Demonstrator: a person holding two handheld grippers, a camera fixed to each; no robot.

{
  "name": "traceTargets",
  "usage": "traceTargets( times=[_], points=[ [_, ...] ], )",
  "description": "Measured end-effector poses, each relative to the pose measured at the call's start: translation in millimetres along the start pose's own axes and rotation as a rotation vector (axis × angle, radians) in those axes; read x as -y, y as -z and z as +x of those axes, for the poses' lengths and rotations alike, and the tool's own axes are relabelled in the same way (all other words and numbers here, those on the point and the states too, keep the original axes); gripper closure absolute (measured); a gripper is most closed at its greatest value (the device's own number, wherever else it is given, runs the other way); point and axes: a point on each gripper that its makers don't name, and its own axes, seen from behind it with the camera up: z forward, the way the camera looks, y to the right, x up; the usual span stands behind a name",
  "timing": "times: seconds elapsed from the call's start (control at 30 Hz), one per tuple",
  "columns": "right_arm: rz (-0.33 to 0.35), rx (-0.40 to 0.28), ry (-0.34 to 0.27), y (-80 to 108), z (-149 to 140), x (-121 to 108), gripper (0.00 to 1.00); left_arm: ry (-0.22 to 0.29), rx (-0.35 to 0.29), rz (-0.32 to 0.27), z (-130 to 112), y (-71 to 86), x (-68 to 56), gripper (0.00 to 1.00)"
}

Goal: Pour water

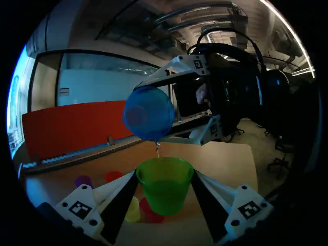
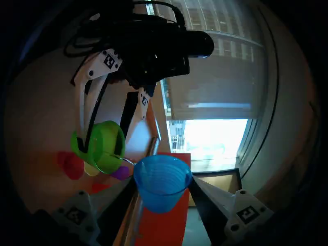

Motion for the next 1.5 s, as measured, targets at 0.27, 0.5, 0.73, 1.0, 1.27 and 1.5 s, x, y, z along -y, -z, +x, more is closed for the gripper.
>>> traceTargets(
  times=[0.27,0.5,0.73,1.0,1.27,1.5],
  points=[
    [-0.003,0.002,0.012,2.4,0,1,0.1,-0.003,-0.003,0.002,2,0.1,-0.2,0.12],
    [-0.005,0.003,0.026,4.6,4,2,0.1,-0.004,-0.005,0.003,2,0.6,-0.7,0.12],
    [-0.009,0.001,0.043,7.3,8,0,0.1,-0.004,-0.008,0.002,4,0.6,-1.7,0.12],
    [-0.018,0.003,0.059,9.0,11,-4,0.1,-0.007,-0.008,0.004,6,1.4,-2.1,0.12],
    [-0.02,0.006,0.075,10.1,9,-6,0.1,0.0,-0.018,0.001,9,0.3,-2.4,0.12],
    [-0.02,0.011,0.09,10.8,8,-8,0.1,-0.003,-0.016,0.006,8,0.7,-1.6,0.12]
  ],
)
